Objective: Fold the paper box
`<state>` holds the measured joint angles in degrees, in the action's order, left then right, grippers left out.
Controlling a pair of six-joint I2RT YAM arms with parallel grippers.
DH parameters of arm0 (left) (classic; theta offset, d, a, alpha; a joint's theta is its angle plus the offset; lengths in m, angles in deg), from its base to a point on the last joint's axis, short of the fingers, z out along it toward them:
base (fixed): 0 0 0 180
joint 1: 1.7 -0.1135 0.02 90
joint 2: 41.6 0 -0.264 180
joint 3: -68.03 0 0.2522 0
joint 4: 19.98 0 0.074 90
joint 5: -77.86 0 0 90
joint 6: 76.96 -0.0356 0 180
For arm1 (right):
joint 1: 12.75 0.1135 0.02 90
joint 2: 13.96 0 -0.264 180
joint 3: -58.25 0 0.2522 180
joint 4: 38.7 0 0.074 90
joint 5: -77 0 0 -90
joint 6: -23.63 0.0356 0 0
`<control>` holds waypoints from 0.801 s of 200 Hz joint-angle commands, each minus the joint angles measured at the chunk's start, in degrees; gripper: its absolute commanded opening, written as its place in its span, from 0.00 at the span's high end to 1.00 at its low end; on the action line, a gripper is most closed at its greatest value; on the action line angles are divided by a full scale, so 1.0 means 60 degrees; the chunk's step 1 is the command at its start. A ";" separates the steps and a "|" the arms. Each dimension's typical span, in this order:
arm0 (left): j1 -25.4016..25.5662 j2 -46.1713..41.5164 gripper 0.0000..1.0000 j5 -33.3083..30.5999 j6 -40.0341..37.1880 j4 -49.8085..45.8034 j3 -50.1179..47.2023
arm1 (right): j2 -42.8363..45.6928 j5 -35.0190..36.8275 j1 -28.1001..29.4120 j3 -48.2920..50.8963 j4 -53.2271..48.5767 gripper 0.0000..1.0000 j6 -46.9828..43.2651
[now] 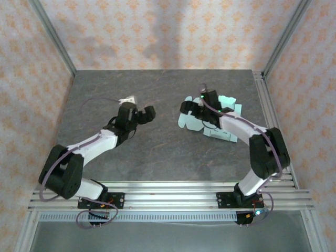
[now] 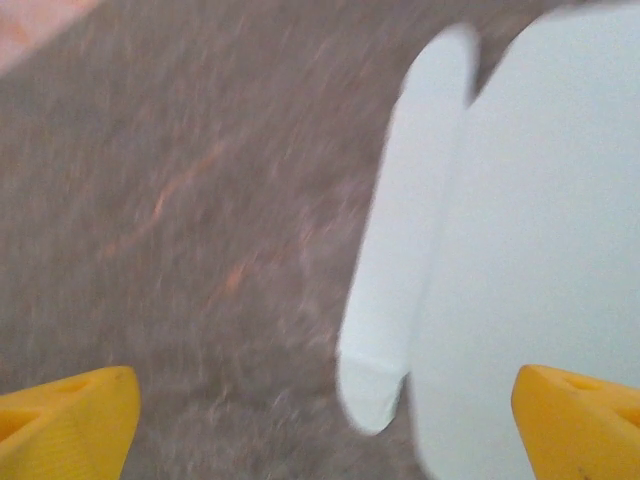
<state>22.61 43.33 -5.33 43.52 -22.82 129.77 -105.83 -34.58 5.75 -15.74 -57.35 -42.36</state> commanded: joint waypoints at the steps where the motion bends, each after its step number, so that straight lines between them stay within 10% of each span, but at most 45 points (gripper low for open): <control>1: 0.0322 0.0601 0.00 0.0775 -0.0159 0.0164 0.0422 | -0.0585 0.0362 -0.0721 -0.0007 -0.0352 0.05 0.0416; 82: 0.0391 0.0341 0.00 0.0206 0.0275 0.0085 -0.0066 | -0.3258 -0.0068 -0.0324 -0.1669 -0.0753 0.09 -0.0792; 160: 0.0195 0.0009 0.00 0.0194 0.0793 0.0230 -0.0271 | -0.2776 -0.0552 0.1576 -0.1764 -0.0763 0.06 -0.1326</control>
<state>24.01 45.10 -3.58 46.67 -24.76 129.29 -125.35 -36.70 13.51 -26.03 -61.28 -49.53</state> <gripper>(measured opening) 0.998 0.933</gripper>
